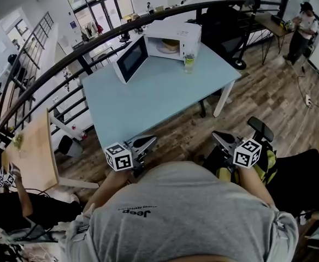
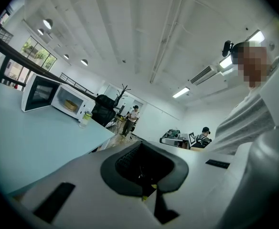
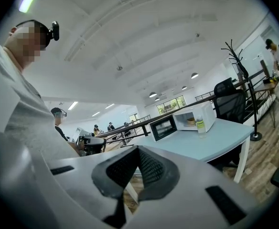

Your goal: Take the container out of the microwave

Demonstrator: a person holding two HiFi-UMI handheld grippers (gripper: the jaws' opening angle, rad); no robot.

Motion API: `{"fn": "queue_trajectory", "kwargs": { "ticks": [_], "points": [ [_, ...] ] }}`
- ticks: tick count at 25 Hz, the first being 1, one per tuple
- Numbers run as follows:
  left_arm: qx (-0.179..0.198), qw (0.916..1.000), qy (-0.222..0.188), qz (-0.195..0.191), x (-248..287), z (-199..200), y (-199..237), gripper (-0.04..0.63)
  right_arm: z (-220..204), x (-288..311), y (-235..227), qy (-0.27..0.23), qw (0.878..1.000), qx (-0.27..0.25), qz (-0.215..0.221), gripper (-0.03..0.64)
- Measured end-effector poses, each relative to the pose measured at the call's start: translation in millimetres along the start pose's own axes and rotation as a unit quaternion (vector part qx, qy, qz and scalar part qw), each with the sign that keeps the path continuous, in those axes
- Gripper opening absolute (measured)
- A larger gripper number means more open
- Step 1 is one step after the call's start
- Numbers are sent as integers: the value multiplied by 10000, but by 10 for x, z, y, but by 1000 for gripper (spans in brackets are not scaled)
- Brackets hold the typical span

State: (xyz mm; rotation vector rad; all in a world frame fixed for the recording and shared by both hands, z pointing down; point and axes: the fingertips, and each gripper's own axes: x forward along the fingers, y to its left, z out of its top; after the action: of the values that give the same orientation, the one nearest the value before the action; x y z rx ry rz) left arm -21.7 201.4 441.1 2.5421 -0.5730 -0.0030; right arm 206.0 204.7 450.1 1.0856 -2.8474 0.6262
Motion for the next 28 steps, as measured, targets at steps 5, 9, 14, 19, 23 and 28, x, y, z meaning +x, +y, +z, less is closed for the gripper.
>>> {"fn": "queue_trajectory", "kwargs": {
  "ticks": [5, 9, 14, 19, 23, 28],
  "points": [
    [-36, 9999, 162, -12, 159, -62, -67, 18, -38, -178, -81, -89, 9999, 69, -86, 18],
    [-62, 9997, 214, -52, 306, -55, -87, 18, -11, -232, -190, -108, 9998, 31, -144, 18],
    [-81, 9995, 297, -89, 384, -43, -46, 18, 33, -154, -300, -107, 9998, 38, -163, 17],
    [-190, 9994, 276, -79, 297, 5, 269, 18, 76, 180, -351, -15, 9998, 2, -189, 18],
    [-278, 9993, 172, -169, 228, 151, 702, 18, 171, 613, -384, 74, 9995, -126, -264, 17],
    [-238, 9992, 78, -321, 78, 587, 1335, 18, 456, 1246, -383, 113, 9985, -224, -478, 18]
  ]
}}
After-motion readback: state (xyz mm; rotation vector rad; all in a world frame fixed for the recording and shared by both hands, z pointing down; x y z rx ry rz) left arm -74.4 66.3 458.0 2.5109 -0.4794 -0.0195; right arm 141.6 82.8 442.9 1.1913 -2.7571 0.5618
